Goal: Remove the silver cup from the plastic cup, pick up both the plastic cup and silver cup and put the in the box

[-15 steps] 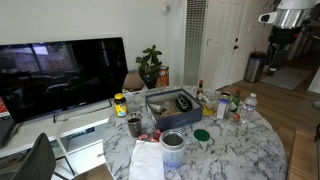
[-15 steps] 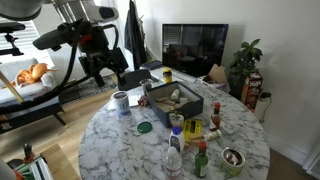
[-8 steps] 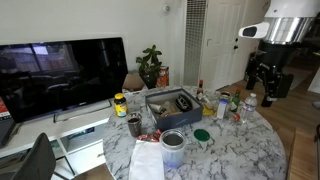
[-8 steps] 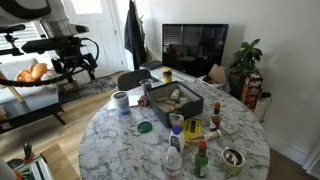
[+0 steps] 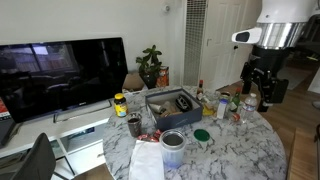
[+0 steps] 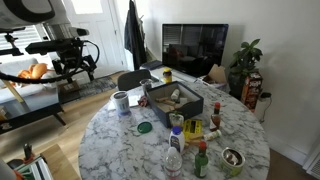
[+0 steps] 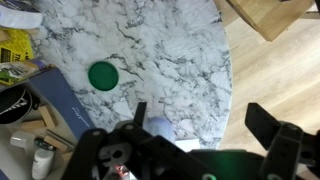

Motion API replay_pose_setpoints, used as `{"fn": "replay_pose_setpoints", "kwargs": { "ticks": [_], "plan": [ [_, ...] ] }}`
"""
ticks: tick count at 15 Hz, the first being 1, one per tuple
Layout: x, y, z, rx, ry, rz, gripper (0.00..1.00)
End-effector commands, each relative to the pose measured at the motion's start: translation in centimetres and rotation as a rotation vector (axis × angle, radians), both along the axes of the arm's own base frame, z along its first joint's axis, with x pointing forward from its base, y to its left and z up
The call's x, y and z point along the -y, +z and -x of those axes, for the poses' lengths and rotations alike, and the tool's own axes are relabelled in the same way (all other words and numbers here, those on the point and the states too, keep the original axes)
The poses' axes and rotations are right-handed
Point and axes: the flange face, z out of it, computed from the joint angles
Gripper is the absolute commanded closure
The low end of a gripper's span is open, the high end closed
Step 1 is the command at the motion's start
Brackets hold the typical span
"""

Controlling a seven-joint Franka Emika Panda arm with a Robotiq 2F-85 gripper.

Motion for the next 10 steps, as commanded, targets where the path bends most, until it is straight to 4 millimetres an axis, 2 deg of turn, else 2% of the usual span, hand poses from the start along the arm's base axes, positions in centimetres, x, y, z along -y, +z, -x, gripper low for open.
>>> {"fn": "replay_pose_setpoints", "kwargs": {
  "ticks": [1, 4, 10],
  "plan": [
    [-2.5, -1.3, -0.9, -0.02, 0.033, -0.02, 0.0],
    [-6.3, -3.6, -3.3, -0.023, 0.009, -0.084, 0.0],
    [-12.2, -9.5, -9.1, 0.038, -0.044, -0.167, 0.0]
  ]
}}
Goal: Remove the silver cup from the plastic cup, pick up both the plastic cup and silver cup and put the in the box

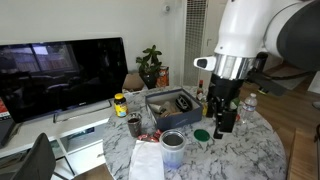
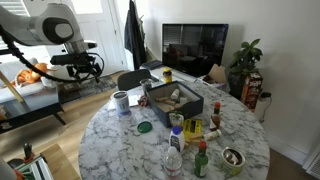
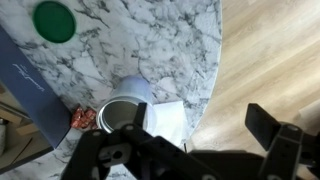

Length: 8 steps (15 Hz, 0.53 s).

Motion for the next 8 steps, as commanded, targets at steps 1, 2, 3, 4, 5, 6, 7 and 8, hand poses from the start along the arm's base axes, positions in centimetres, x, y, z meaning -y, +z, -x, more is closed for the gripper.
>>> {"fn": "replay_pose_setpoints", "kwargs": {
  "ticks": [1, 2, 3, 4, 5, 6, 7, 8],
  "plan": [
    [-3.5, -4.4, -4.3, 0.012, -0.044, -0.042, 0.0],
    [-3.9, -5.2, -5.4, 0.03, -0.05, -0.037, 0.0],
    [-4.3, -6.1, -6.4, 0.03, -0.053, -0.041, 0.0],
    [-4.3, -7.1, -7.3, 0.037, -0.056, -0.028, 0.0],
    [-4.5, -7.8, -8.3, 0.035, -0.057, -0.023, 0.0],
    [-4.5, -8.5, -9.2, 0.037, -0.06, -0.015, 0.0],
    [-4.5, -9.1, -9.9, 0.035, -0.068, -0.008, 0.0],
    [-4.6, -9.7, -10.5, 0.03, -0.072, -0.005, 0.0]
  ]
}}
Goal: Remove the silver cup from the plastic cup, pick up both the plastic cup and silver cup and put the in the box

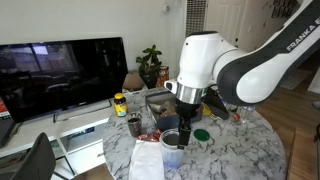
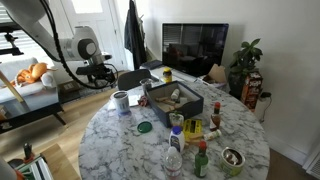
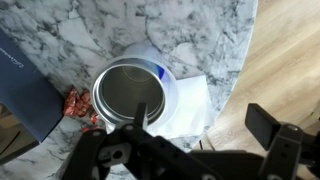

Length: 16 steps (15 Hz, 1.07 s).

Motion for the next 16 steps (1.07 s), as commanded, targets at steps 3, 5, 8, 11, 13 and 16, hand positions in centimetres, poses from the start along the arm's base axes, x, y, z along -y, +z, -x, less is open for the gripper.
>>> {"fn": "replay_pose_setpoints", "kwargs": {
  "ticks": [3, 5, 8, 11, 13, 16],
  "plan": [
    [-0.8, -3.5, -4.0, -0.004, -0.04, 0.023, 0.0],
    [-0.7, -4.3, -5.1, -0.001, -0.055, 0.027, 0.05],
    [-0.3, -5.3, -6.3, -0.006, -0.078, 0.029, 0.1],
    [0.0, -6.1, -7.1, -0.017, -0.093, 0.033, 0.15],
    [0.0, -6.5, -7.4, -0.022, -0.099, 0.032, 0.18],
    [0.0, -7.0, -7.6, -0.03, -0.106, 0.032, 0.23]
  ]
}}
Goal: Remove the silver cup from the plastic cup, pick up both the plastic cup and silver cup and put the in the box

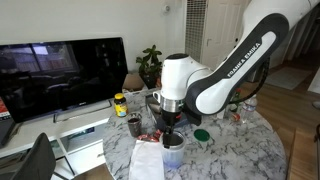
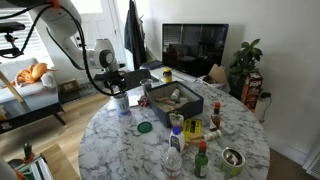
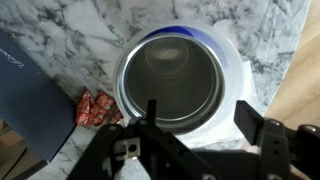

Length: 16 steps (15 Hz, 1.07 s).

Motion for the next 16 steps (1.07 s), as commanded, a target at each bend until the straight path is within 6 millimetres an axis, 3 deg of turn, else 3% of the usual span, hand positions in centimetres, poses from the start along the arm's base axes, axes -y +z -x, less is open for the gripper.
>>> {"fn": "replay_pose_setpoints", "kwargs": {
  "ticks": [1, 7, 9, 11, 14, 16],
  "plan": [
    [-0.3, -1.08, -0.36, -0.005, -0.019, 0.01, 0.23],
    [-0.37, -1.17, -0.45, -0.009, -0.031, 0.006, 0.31],
    [-0.44, -1.06, -0.51, -0.008, -0.031, 0.004, 0.4],
    [-0.52, -0.95, -0.59, -0.007, -0.031, 0.001, 0.55],
    [-0.58, -0.96, -0.61, -0.01, -0.033, 0.002, 0.5],
    [-0.53, -1.1, -0.56, -0.018, -0.039, 0.008, 0.35]
  ]
}}
